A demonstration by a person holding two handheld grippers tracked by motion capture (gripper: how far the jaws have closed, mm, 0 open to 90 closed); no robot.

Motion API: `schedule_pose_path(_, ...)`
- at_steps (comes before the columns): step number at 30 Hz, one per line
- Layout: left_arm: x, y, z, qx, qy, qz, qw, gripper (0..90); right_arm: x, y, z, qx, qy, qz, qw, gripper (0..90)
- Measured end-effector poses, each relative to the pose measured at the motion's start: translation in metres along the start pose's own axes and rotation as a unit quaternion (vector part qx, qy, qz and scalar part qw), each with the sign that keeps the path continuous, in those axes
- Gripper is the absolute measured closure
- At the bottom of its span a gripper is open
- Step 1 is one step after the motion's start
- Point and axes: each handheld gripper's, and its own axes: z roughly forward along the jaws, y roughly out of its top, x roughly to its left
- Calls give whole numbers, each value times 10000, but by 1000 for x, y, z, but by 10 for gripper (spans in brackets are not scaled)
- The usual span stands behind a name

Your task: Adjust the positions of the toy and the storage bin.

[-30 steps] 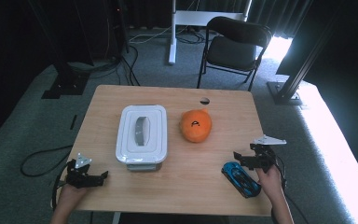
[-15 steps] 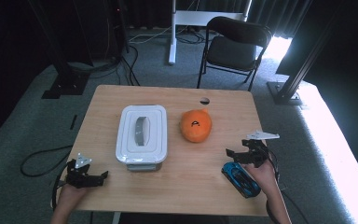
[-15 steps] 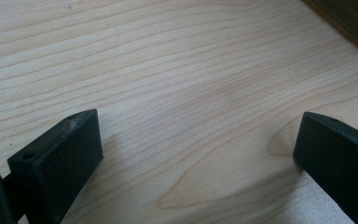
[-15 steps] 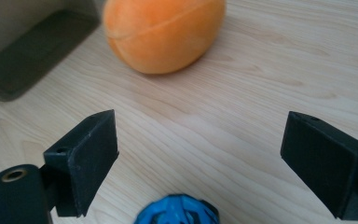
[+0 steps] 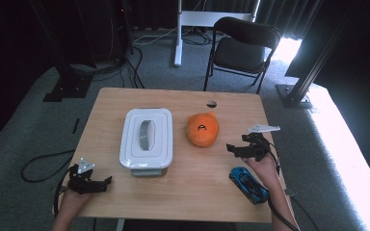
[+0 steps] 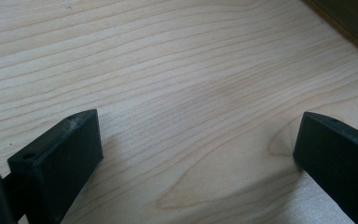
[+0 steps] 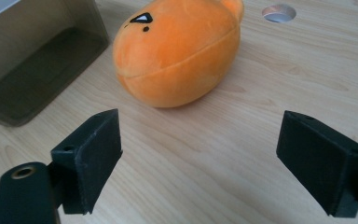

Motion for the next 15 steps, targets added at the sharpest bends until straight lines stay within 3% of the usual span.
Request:
schedule_pose_path(5, 0, 0, 0, 2, 1, 0, 10000, 15, 1, 8, 8, 73, 2, -87, 9999, 154)
schedule_pose_path(15, 0, 0, 0, 3, 1, 1, 10000, 15, -4, 25, 33, 167, 51, -26, 9998, 201)
